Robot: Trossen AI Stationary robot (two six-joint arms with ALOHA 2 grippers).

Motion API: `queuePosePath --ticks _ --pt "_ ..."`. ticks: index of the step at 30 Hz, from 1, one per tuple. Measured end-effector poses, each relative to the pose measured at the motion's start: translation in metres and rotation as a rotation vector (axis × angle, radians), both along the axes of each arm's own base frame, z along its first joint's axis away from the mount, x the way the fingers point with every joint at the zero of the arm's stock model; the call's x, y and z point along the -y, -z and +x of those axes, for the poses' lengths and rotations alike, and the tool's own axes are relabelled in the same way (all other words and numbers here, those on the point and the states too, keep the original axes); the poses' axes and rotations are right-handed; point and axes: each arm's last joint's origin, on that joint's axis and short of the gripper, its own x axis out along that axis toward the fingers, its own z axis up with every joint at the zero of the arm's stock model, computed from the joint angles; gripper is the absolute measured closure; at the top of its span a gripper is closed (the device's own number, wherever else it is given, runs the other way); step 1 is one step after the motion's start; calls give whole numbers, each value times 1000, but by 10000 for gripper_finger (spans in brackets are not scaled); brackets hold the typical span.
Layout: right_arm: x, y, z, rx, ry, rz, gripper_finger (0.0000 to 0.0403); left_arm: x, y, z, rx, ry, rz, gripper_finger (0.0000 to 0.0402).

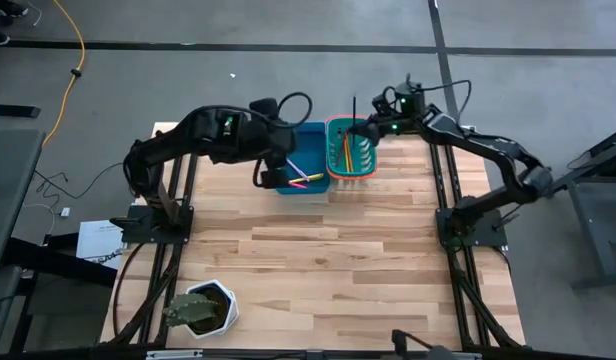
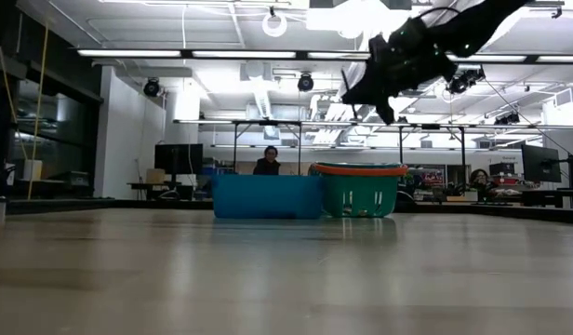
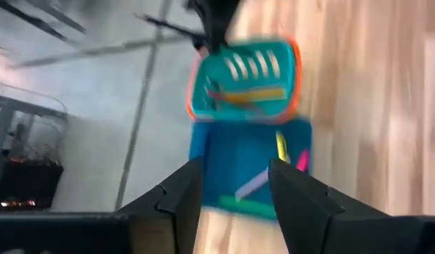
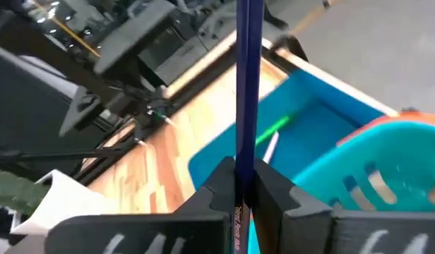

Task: Sort pens & pencils
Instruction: Put the blue pencil into the green bin

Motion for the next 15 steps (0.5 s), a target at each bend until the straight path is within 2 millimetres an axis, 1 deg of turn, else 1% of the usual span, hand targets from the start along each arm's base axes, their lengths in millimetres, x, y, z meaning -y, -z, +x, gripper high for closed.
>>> queuePosePath --ticks 2,4,6,9,12,14,15 --pt "4 8 4 -17 20 19 392 1 3 -6 -68 12 -17 256" --pt "8 14 6 -37 45 43 392 2 1 -14 -101 21 -12 260" --pt "9 16 8 -43 62 44 392 4 -3 -22 -96 51 -11 263" --pt "10 17 8 -47 100 48 392 7 -14 -40 -70 93 -18 268" --pt "11 17 8 -55 138 58 392 11 -26 -63 -21 113 -27 274" --pt "12 17 8 -60 153 60 392 14 -38 -85 37 124 -33 278" --pt "12 18 7 -66 163 63 392 16 -45 -98 77 122 -35 280"
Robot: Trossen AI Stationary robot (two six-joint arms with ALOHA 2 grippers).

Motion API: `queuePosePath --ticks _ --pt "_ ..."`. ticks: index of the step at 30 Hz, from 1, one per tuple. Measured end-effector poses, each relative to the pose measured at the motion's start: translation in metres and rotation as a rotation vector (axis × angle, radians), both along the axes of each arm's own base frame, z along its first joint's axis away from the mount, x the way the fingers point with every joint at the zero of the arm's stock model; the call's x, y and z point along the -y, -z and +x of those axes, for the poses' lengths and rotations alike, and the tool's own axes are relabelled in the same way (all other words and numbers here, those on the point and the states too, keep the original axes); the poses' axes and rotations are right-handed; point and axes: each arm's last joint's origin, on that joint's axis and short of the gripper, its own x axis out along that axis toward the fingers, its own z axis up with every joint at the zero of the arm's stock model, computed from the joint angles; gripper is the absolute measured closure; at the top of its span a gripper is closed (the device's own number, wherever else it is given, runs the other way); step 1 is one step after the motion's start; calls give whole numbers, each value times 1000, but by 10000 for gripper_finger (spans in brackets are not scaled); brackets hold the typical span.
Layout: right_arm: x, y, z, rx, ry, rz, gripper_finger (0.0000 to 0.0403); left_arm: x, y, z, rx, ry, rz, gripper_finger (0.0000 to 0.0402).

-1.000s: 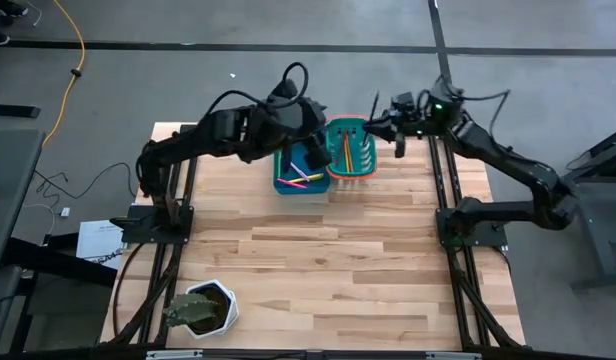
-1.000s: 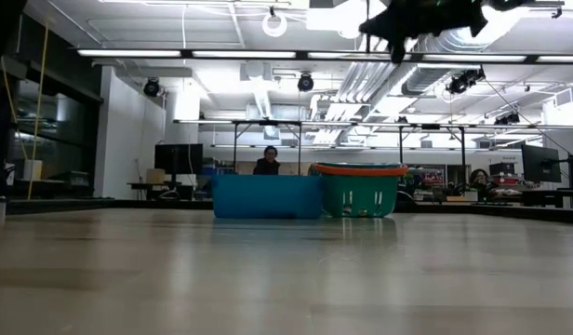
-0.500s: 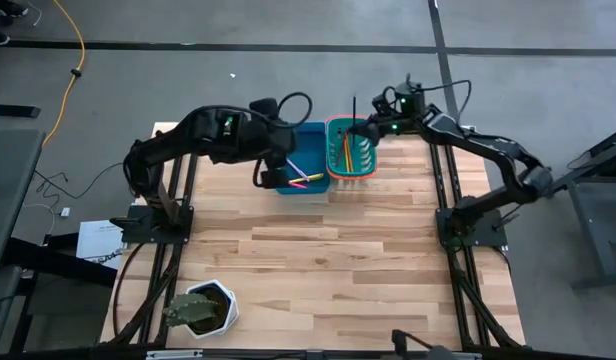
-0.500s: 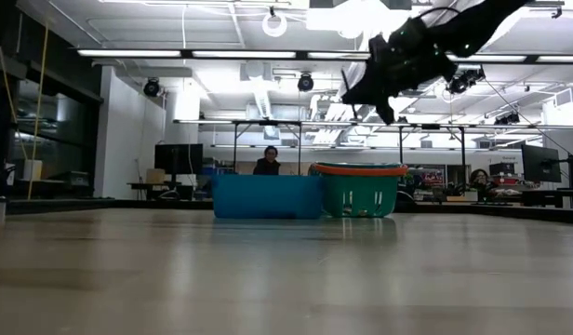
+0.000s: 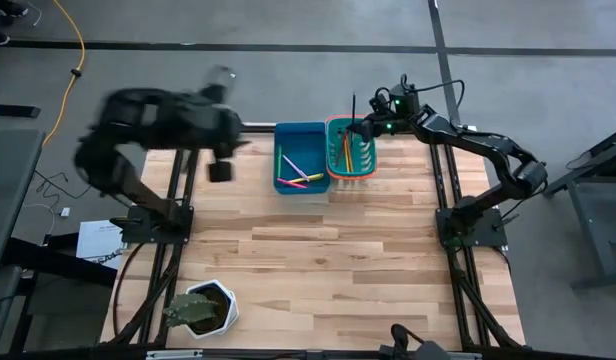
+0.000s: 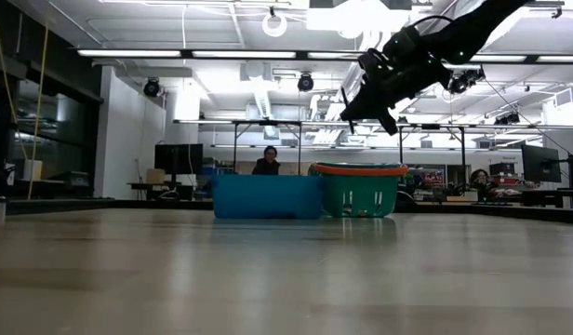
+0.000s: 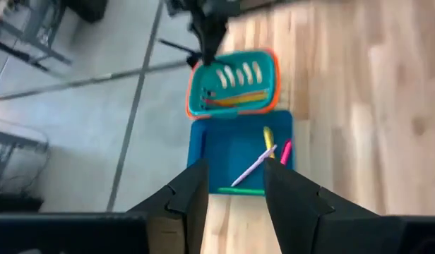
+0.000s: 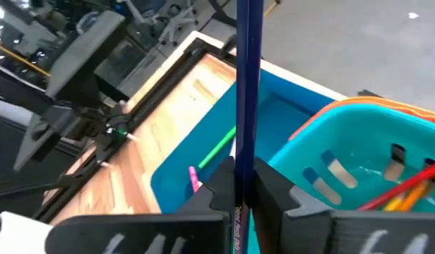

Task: Sort pens & pencils
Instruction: Put the blue pencil into the green bin

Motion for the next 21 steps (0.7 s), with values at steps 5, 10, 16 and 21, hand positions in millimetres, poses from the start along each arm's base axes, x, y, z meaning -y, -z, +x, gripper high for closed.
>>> queuePosePath --ticks 5,10,16,21 --pt "-1 6 -2 -53 27 44 392 11 -30 -61 277 -2 1 291" --pt "-3 9 -4 -86 36 78 392 22 -27 -100 455 52 -1 302" --pt "-6 14 -5 -134 53 133 392 30 33 -102 549 90 -60 307" --pt "-10 20 -3 -184 64 154 392 37 96 -92 607 151 -88 307"
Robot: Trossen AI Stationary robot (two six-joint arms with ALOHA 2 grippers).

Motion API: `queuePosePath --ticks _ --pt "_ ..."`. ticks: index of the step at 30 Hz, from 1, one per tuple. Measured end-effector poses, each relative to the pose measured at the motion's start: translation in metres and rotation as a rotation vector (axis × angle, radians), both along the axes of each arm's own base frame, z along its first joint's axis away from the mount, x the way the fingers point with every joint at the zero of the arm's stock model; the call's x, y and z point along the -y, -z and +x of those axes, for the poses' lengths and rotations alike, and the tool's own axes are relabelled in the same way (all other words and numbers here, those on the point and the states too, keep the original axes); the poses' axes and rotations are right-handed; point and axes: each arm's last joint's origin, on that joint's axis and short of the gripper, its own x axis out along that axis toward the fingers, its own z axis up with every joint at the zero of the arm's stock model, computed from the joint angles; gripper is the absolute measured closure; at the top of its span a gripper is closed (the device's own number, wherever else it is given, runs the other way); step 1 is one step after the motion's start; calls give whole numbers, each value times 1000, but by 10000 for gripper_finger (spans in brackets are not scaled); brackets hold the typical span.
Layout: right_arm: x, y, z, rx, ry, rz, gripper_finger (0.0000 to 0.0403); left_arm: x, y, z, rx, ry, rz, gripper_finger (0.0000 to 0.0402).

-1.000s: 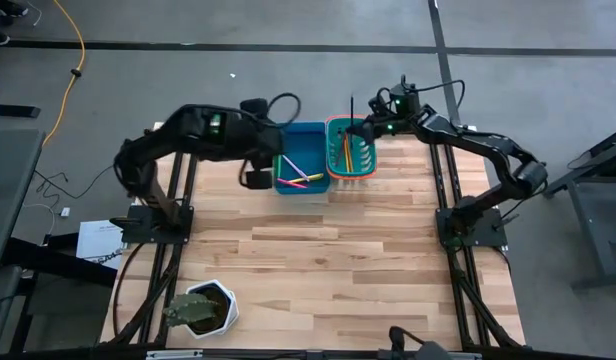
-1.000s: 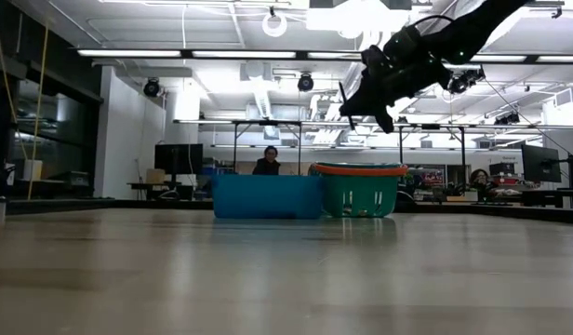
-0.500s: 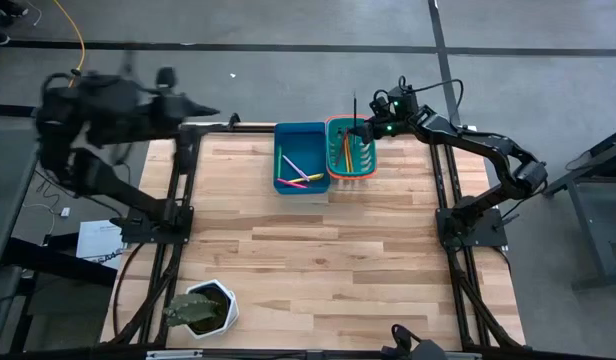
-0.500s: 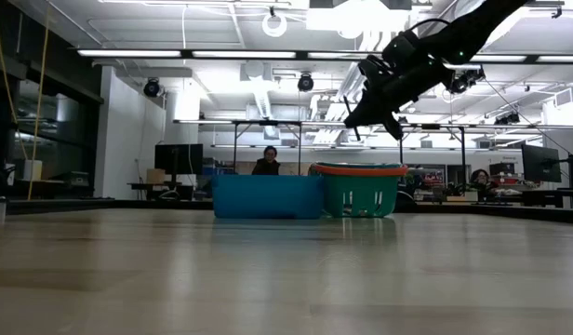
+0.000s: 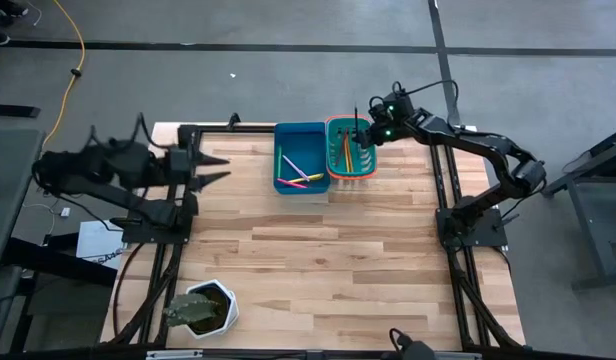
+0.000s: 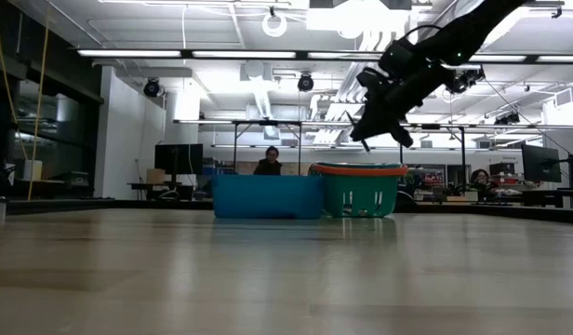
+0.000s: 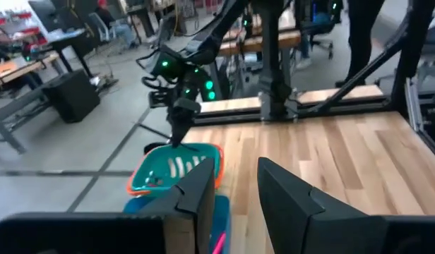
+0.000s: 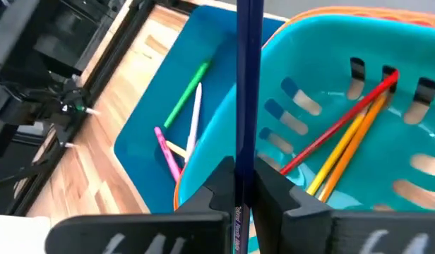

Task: Sort pens & pencils
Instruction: Put the blue pencil into the green bin

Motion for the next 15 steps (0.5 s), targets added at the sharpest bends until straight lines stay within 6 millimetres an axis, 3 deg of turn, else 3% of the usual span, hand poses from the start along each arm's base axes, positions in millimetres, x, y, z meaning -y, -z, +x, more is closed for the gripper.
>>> queuePosePath --ticks 4,10,15 --pt "-1 12 9 -23 -8 46 392 3 36 1 25 23 -1 306" --pt "-5 30 25 -46 -37 89 392 3 72 1 -6 23 4 305" --pt "-3 34 31 -20 -26 98 392 3 104 7 73 26 18 305"
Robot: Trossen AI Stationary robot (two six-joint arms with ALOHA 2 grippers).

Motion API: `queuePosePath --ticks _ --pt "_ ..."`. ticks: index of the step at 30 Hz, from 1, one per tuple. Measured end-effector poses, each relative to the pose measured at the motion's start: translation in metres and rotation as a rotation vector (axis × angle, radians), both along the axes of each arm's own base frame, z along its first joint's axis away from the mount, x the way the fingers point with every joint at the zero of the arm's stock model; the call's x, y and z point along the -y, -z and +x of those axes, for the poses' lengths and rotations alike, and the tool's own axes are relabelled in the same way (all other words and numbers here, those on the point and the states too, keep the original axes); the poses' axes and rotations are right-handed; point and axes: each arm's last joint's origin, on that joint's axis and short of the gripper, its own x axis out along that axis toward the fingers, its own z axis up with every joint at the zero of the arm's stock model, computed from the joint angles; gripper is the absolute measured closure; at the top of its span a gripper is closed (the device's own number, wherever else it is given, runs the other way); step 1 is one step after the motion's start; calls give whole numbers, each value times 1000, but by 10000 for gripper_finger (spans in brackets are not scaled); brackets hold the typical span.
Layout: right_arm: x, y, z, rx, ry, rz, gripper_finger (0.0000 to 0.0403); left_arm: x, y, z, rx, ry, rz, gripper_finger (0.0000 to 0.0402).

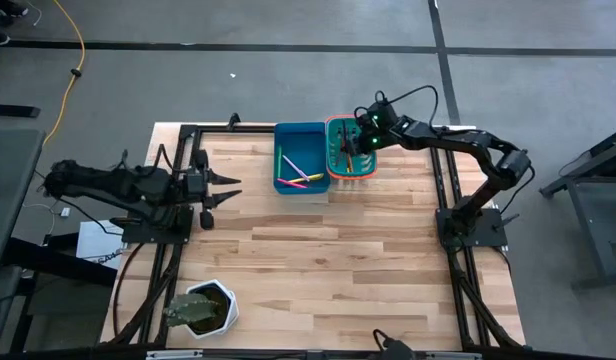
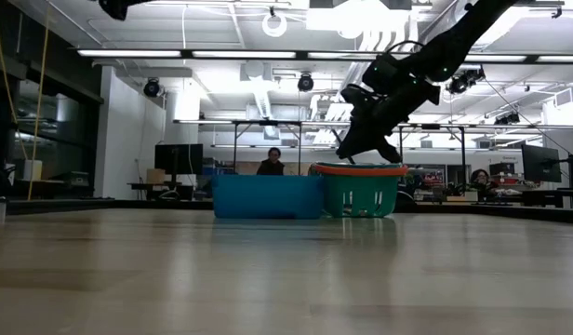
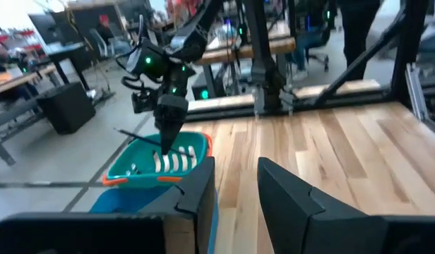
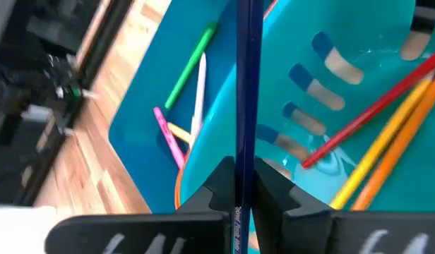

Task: Sort pens & pencils
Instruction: Put the blue pencil into the green bin

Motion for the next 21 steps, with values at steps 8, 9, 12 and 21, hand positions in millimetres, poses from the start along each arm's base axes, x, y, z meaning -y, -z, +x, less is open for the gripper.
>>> queuePosePath --ticks 8,9,12,21 --pt "6 0 -4 8 42 33 392 0 42 -2 148 1 -13 305" --pt "6 0 -4 8 41 33 392 0 48 -3 153 3 -14 305" --pt "5 1 -5 1 44 44 392 0 60 -4 194 3 -22 305" --pt "5 4 -8 -27 60 83 373 -1 84 -3 222 -11 -30 305"
